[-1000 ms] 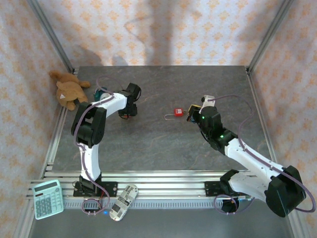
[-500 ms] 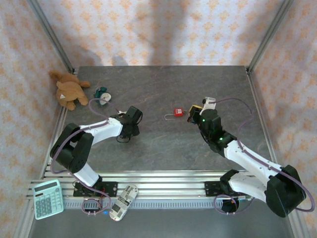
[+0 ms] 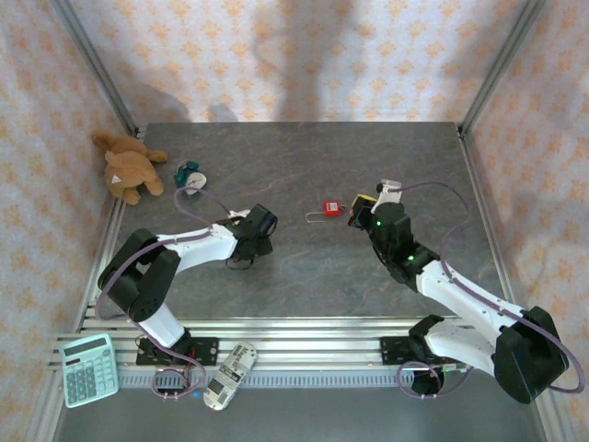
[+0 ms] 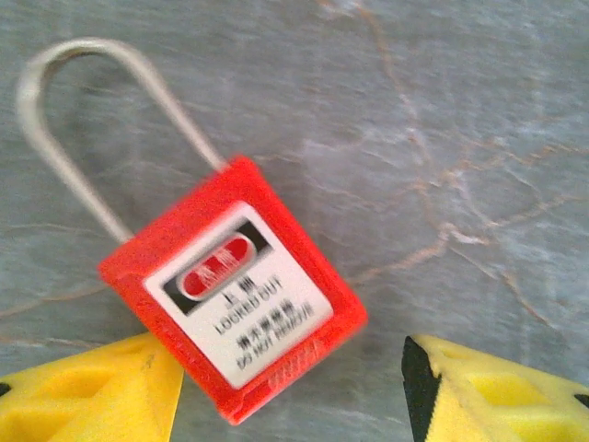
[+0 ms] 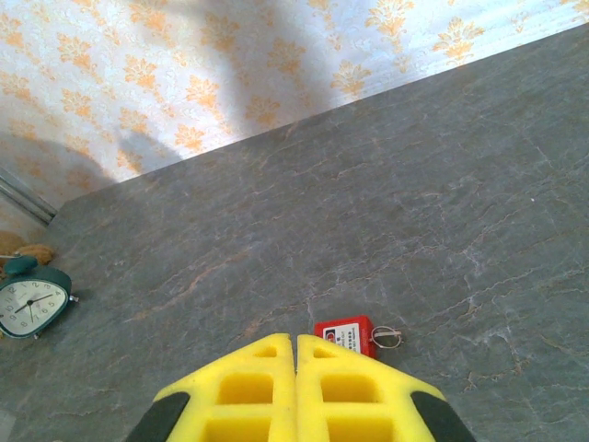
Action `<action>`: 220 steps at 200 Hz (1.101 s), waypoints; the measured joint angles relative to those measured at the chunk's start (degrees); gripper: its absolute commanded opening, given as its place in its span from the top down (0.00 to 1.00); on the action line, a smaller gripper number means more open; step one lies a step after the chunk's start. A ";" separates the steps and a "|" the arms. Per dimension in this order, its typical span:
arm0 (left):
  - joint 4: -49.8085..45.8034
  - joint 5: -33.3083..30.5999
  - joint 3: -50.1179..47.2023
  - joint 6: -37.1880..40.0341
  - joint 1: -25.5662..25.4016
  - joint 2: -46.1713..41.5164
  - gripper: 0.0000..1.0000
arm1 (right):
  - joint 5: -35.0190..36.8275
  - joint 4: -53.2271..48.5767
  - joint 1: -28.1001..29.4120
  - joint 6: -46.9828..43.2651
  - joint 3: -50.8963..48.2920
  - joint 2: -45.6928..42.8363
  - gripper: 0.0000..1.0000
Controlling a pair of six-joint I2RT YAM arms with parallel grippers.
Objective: Unlock with the key
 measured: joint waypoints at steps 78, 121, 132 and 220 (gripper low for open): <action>0.37 3.30 9.86 2.19 -2.25 3.63 0.32 | 0.02 -0.72 0.00 -0.22 0.00 -0.20 0.96; -6.19 -0.98 12.87 9.40 -0.66 2.03 0.27 | 0.00 -1.33 0.00 -0.24 0.00 -0.48 0.96; -7.17 -1.16 12.98 11.30 1.75 0.90 0.27 | -0.02 -1.33 0.00 -0.24 0.00 -0.48 0.96; -6.86 0.42 15.78 18.99 16.20 8.39 0.26 | -0.46 -2.27 0.00 -0.20 0.22 0.83 0.96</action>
